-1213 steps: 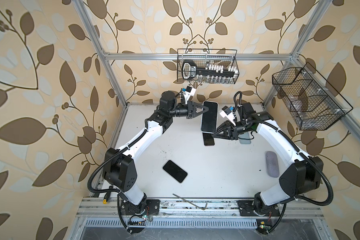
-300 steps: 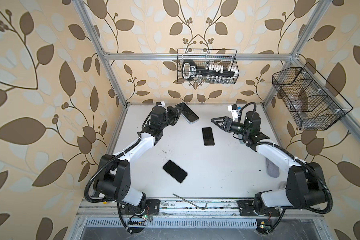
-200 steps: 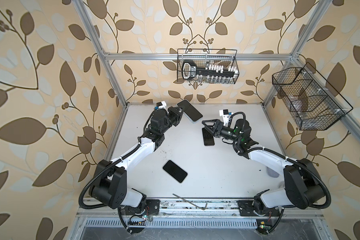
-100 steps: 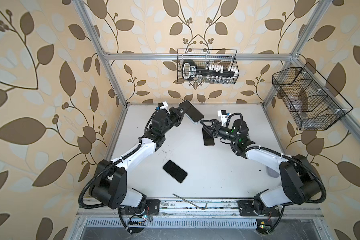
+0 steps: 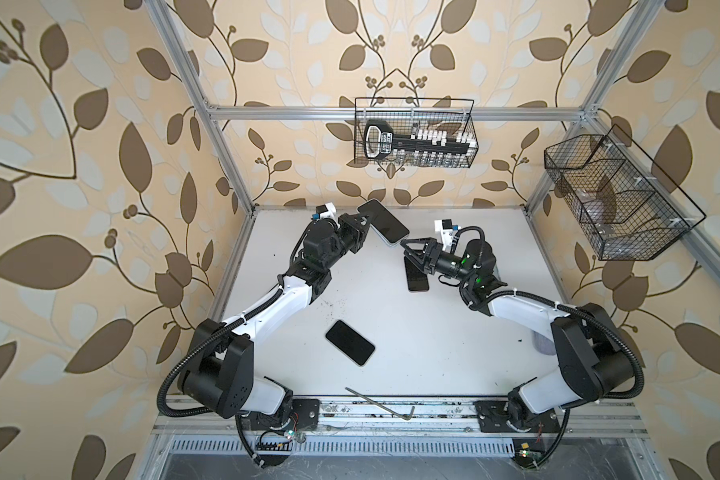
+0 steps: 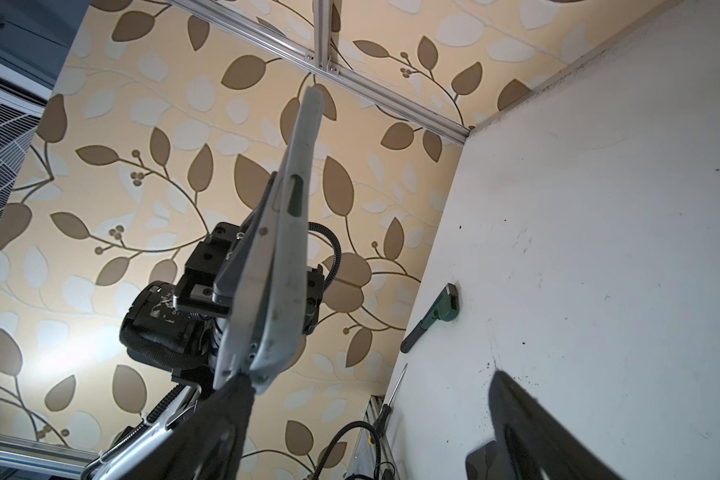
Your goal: Take the phone out of the phone case
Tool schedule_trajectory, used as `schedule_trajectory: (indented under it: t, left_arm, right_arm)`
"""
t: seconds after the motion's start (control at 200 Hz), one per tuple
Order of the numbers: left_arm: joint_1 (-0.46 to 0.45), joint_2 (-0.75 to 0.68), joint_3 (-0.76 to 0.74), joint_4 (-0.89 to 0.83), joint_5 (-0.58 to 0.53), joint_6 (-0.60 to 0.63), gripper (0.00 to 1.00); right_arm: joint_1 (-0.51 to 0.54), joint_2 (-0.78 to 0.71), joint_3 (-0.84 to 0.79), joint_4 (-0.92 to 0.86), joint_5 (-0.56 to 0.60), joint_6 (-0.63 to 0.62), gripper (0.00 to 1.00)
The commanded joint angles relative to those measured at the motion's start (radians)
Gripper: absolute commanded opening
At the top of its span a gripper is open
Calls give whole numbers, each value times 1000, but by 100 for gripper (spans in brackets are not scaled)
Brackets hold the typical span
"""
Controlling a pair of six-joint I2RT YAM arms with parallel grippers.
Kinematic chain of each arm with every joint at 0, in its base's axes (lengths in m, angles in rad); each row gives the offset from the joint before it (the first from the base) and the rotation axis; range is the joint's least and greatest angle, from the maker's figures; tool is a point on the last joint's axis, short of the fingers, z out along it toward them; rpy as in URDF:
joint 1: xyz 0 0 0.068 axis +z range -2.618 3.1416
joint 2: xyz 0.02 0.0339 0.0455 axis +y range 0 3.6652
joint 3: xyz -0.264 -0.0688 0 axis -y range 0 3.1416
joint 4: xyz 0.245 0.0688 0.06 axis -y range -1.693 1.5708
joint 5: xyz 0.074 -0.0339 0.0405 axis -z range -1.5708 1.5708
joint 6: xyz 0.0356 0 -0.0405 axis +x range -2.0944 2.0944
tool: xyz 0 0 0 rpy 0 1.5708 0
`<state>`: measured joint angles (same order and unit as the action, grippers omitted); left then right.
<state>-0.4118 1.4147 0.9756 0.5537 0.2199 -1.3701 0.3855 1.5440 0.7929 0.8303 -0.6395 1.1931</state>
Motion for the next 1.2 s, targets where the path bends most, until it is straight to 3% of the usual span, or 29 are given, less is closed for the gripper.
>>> schedule_trajectory:
  t: [0.0, 0.12, 0.28, 0.734, 1.194]
  left_arm:
    - [-26, -51, 14, 136, 18, -27, 0]
    - [-36, -43, 15, 146, 25, -33, 0]
    - [-47, -39, 13, 149, 33, -29, 0]
    - [-65, -10, 35, 150, 73, -21, 0]
    - [-65, 17, 53, 147, 59, -1, 0]
  right_arm:
    - [-16, 25, 14, 87, -4, 60, 85]
    - [-32, 51, 14, 165, -21, 117, 78]
    - [-46, 94, 20, 301, -40, 215, 74]
    - [-66, 133, 55, 422, -44, 318, 60]
    - [-63, 133, 51, 454, -61, 353, 53]
